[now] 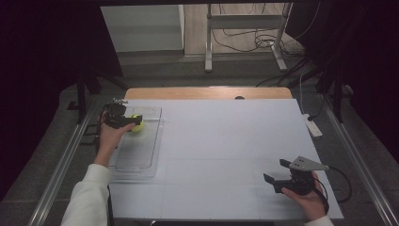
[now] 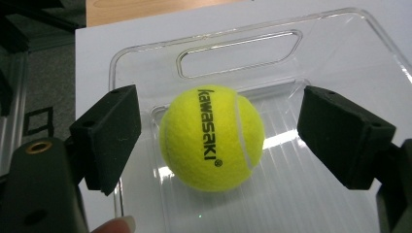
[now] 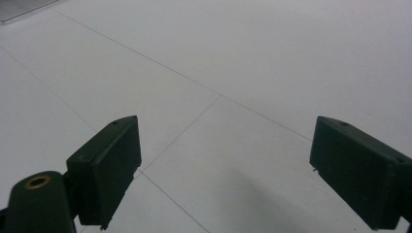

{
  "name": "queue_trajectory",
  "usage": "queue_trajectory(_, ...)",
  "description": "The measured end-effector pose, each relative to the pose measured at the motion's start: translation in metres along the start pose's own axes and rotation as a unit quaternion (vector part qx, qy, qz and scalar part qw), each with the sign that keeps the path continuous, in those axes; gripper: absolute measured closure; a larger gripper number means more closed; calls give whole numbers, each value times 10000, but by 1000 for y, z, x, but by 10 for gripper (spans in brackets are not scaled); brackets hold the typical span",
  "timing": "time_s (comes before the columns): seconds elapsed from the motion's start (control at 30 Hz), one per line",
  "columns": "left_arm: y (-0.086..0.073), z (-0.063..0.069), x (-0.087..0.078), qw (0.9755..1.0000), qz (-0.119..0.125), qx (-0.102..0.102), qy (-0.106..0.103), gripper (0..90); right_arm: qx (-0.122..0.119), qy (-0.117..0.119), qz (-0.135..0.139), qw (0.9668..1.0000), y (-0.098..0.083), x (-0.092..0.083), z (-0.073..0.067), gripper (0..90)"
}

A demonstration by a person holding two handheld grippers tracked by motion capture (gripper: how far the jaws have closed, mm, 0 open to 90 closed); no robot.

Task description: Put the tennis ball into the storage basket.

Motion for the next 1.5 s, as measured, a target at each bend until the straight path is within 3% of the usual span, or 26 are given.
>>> queue_trajectory(0.2, -2, 2, -10, 9998, 183, 15, -78, 173, 12, 8, 4, 10000, 0, 0, 1, 119)
queue_trajectory(0.5, -3, 19, -28, 9979, 494, 302, -302, 175, 66, 4, -23, 10000, -1, 2, 3, 118)
queue_trajectory(0.73, -10, 35, -43, 9943, 732, 542, -546, 175, 140, -17, -26, 9999, -2, 2, 6, 119)
queue_trajectory(1.13, -25, 56, -61, 9893, 910, 703, -899, 178, 152, 1, -23, 9999, -4, 2, 7, 119)
queue_trajectory(1.5, -59, 83, -70, 9840, 971, 917, -1180, 178, 107, 6, 35, 9999, 0, -1, 5, 119)
Point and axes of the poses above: each handheld gripper's, and its own axes: x roughly forward along the jaws, y roughly out of its top, z roughly to its right, the point moved 9 cm from there along x, roughly forward along the jaws, and after that the axes turned 15 degrees about -z, right-handed, at the moved point
